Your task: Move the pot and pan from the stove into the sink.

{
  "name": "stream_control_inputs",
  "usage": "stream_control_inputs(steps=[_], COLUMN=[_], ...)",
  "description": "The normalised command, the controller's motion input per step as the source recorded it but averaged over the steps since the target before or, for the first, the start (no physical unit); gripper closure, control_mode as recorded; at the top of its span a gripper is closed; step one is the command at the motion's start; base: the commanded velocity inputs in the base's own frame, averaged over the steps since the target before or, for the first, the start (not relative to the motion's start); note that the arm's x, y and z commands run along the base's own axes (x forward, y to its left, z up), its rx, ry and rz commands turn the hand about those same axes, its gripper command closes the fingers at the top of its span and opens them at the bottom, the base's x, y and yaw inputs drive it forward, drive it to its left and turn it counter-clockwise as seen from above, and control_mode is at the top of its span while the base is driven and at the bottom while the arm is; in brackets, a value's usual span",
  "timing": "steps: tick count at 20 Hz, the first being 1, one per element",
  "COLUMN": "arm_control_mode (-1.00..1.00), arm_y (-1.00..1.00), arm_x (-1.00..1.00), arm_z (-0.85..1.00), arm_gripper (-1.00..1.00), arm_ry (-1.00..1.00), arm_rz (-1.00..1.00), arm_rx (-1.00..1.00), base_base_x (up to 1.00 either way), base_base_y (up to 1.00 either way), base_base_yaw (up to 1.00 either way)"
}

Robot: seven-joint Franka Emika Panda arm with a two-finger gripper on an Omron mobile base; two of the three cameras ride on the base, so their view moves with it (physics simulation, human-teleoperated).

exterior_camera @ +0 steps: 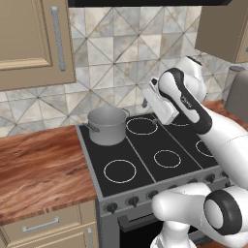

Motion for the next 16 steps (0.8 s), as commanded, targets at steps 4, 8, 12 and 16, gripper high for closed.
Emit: stream_control_inputs(steps=[4,8,12,16], arm_control_mode=[-1.0,-1.0,-1.0,-1.0], arm_y=[0.08,0.15,0.17,0.17], arm_x=[0.1,0.28,0.36,0.45], arm_z=[-0.23,-0.33,-0.27,-0.22], arm_gripper=[-1.0,-1.0,-1.0,-1.0], arm_ry=[0.03,0.05,0.01,0.0], arm_rz=[0.0,0.0,0.0,0.0], arm_rx=[-0.08,-0.11,-0.08,-0.05], base_base_x=[0.0,0.0,0.0,0.0], base_base_y=[0.0,0.0,0.0,0.0], base_base_yaw=[0.0,0.0,0.0,0.0])
